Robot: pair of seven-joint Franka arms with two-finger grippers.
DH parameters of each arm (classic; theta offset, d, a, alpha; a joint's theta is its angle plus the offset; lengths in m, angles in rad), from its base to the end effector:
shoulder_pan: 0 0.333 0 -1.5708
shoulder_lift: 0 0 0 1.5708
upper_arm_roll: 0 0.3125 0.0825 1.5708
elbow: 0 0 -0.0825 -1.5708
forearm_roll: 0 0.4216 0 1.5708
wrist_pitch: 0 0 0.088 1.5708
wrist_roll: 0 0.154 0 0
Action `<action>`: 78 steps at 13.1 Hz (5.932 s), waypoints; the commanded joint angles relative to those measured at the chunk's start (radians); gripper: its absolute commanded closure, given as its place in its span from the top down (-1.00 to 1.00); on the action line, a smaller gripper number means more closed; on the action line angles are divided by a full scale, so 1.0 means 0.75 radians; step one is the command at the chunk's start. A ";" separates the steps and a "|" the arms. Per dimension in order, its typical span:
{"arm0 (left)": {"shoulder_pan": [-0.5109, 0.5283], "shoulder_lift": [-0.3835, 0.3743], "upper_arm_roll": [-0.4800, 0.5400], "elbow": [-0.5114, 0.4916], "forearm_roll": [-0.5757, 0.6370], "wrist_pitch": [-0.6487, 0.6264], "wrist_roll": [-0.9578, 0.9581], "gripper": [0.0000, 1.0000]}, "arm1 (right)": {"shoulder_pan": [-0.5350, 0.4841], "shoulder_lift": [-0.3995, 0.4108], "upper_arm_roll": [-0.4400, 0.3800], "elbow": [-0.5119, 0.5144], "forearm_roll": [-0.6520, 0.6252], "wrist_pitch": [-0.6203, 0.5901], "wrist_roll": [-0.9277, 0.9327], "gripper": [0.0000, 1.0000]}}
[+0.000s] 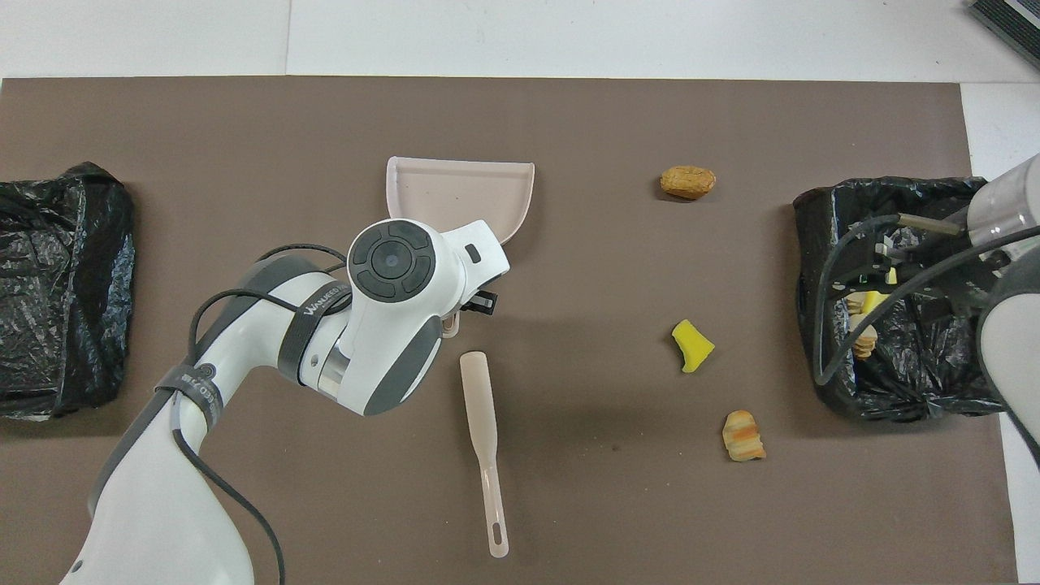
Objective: Sweep and dump trash in bin
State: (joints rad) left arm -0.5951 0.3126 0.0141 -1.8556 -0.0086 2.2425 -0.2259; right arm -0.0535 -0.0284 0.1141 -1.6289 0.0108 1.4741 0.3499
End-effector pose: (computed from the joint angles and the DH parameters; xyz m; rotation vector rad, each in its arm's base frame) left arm 0.5586 -0.3678 0.2890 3.0605 -0.5425 0.1047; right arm 0.5642 0.0367 0.5537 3.0846 -0.4491 -0.1958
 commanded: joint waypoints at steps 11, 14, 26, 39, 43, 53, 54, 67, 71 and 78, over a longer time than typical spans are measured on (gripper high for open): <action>0.008 -0.075 0.018 0.003 -0.023 -0.087 0.007 -1.00 | -0.008 -0.040 0.009 -0.072 -0.023 0.108 -0.193 1.00; 0.051 -0.083 0.026 0.056 -0.023 -0.147 0.068 -1.00 | 0.069 -0.109 0.022 -0.196 -0.020 0.119 -0.154 1.00; 0.308 -0.192 0.032 0.034 -0.036 -0.354 0.554 -1.00 | 0.830 0.021 0.026 -0.495 0.080 0.564 0.317 1.00; 0.648 -0.276 0.034 -0.373 0.122 -0.002 1.899 -1.00 | 1.114 0.161 0.030 -0.694 0.164 0.843 0.526 1.00; 0.595 -0.267 0.032 -0.387 0.120 0.010 1.774 -0.16 | 1.141 0.132 0.030 -0.728 0.164 0.835 0.534 0.44; 0.556 -0.255 0.032 -0.365 0.134 0.010 1.790 -1.00 | 1.139 0.118 0.014 -0.700 0.121 0.806 0.599 -1.00; 0.548 -0.257 0.034 -0.365 0.132 -0.006 1.768 -1.00 | 1.117 0.083 0.011 -0.700 0.082 0.788 0.674 -1.00; 0.385 -0.171 0.020 -0.117 0.189 -0.292 1.870 -1.00 | 0.568 -0.432 0.018 -1.096 -0.006 0.166 0.757 -1.00; 0.303 -0.204 0.022 -0.170 0.224 -0.300 1.874 -1.00 | 0.560 -0.563 0.018 -1.249 -0.061 0.102 0.775 -1.00; 0.270 -0.284 0.028 -0.320 0.224 -0.229 1.802 -1.00 | 0.576 -0.633 0.026 -1.379 0.002 0.225 0.779 -1.00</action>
State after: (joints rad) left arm -0.3890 0.1346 0.0227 -2.0489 0.1517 2.0367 1.1355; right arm 0.3769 -0.4945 0.1257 -2.6300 -0.0134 1.5844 0.9042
